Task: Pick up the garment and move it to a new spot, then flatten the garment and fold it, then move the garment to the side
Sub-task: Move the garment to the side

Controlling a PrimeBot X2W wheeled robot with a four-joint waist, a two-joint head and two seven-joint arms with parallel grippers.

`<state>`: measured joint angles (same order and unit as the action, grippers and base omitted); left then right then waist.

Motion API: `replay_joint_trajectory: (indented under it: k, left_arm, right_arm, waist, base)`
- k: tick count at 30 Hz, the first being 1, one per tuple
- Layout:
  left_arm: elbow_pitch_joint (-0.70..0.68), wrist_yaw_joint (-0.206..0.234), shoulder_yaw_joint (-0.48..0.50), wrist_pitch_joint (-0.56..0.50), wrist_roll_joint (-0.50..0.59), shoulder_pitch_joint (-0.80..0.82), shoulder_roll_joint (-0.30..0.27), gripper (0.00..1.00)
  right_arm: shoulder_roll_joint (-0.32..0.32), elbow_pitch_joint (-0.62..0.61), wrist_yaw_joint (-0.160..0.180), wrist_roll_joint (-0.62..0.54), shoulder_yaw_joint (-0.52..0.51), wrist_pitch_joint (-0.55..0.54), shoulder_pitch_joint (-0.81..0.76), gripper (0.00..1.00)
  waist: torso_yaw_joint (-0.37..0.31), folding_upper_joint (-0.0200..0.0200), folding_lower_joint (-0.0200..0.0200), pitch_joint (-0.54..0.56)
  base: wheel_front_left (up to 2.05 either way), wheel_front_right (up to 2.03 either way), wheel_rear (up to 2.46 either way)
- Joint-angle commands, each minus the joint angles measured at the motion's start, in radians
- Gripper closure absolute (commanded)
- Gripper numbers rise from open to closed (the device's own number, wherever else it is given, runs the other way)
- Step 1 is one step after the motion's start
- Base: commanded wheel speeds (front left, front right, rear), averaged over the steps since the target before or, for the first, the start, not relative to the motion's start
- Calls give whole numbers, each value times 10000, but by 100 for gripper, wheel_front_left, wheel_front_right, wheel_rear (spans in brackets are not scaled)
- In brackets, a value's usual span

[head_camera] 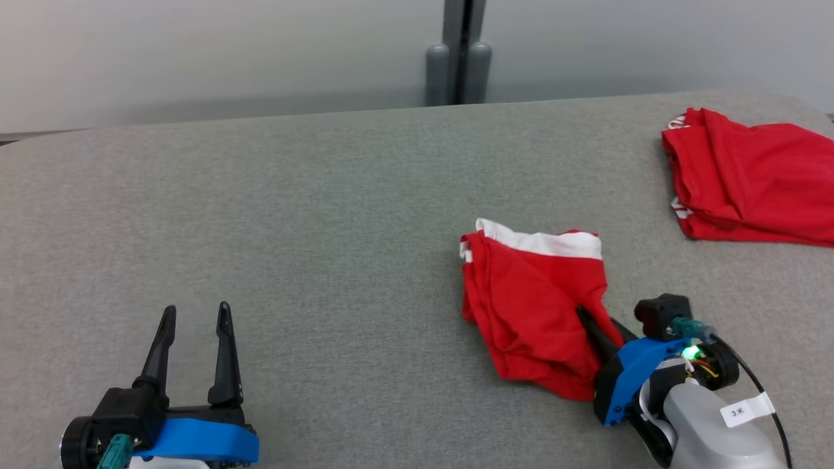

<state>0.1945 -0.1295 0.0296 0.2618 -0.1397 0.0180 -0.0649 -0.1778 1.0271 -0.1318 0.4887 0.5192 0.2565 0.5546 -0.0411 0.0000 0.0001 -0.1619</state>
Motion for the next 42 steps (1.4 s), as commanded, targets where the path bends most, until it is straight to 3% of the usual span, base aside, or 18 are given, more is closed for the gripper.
replay_joint_trajectory:
  k: [1, 7, 13, 19, 26, 33, 42]
  left_arm:
    - [-46, 5, 11, 46, 47, 133, 3, 0]
    - [-191, -2, -31, 46, 127, 579, -106, 0]
    - [-235, -8, -180, 46, 176, 1017, -236, 0]
    - [-215, -12, -291, 46, 121, 1207, -310, 0]
    - [-254, -14, -556, 46, 51, 1424, -345, 0]
    - [-453, -15, -687, 46, -5, 1795, -493, 0]
    - [-800, -15, -754, 46, 13, 2128, -706, 0]
  right_arm:
    - [-272, 30, 21, 115, -21, 5, 42, 100]
    - [-839, -314, 20, 127, -268, 74, 204, 100]
    - [-1092, -925, 18, -158, -732, 88, 269, 100]
    - [-1109, -1616, 12, -792, -847, 95, 720, 100]
    - [-1705, -1511, 12, -1204, -812, 59, 2315, 100]
    - [-2871, -739, 12, -1025, -601, -273, 4213, 100]
    - [-4954, 8, 12, -608, -339, -895, 5144, 100]
  waist:
    - [-201, 0, -1, -18]
    - [-1094, 0, -1, -567]
    - [-1466, 0, -1, -1031]
    - [-1330, 0, -1, -1204]
    - [-742, 0, -1, -1524]
    - [-321, 0, -1, -2315]
    - [-303, 0, -1, -3037]
  base:
    - [0, 0, 0]
    - [0, 0, 0]
    - [0, 0, 0]
    - [0, 0, 0]
    - [0, 0, 0]
    - [0, 0, 0]
    - [0, 0, 0]
